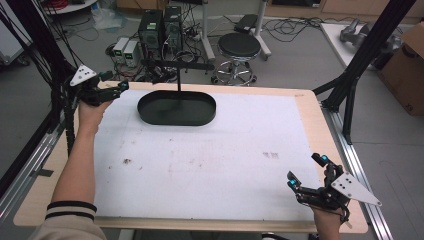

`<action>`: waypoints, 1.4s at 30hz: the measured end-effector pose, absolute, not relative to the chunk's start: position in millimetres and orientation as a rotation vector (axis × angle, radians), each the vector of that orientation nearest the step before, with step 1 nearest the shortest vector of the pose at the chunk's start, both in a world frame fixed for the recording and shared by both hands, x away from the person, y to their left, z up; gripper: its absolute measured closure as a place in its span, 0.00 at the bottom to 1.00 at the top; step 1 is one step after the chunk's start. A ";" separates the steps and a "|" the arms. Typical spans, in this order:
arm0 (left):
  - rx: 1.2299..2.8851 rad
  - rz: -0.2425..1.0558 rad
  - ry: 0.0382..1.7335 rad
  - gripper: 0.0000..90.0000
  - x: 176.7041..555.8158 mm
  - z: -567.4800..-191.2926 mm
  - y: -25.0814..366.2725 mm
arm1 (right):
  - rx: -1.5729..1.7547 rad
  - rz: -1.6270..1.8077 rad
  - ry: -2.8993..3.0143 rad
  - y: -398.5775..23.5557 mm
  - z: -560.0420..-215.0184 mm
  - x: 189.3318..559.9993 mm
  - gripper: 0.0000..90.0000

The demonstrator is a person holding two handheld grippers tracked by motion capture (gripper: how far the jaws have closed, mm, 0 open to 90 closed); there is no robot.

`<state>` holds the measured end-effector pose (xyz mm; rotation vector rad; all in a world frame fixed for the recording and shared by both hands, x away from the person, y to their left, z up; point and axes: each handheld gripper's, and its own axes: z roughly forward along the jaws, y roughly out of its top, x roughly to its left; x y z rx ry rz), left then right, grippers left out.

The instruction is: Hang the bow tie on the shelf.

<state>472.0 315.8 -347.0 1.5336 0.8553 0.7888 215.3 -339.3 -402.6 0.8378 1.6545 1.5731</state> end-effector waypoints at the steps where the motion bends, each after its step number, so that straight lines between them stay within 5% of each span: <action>1: 1.533 0.793 0.849 0.23 469.1 -345.7 316.4 | 0.838 1.573 1.654 -339.3 -402.6 215.3 0.03; 7: 1.501 0.843 0.815 0.14 443.6 -337.5 317.0 | 0.867 1.562 1.648 -341.0 -408.2 220.0 0.03; 31: 1.417 1.026 0.724 0.14 270.9 -324.8 322.1 | 0.959 1.534 1.556 -343.4 -401.4 219.4 0.03; 42: 1.379 0.975 0.778 0.13 230.1 -347.6 333.4 | 0.962 1.529 1.552 -341.2 -402.7 221.8 0.03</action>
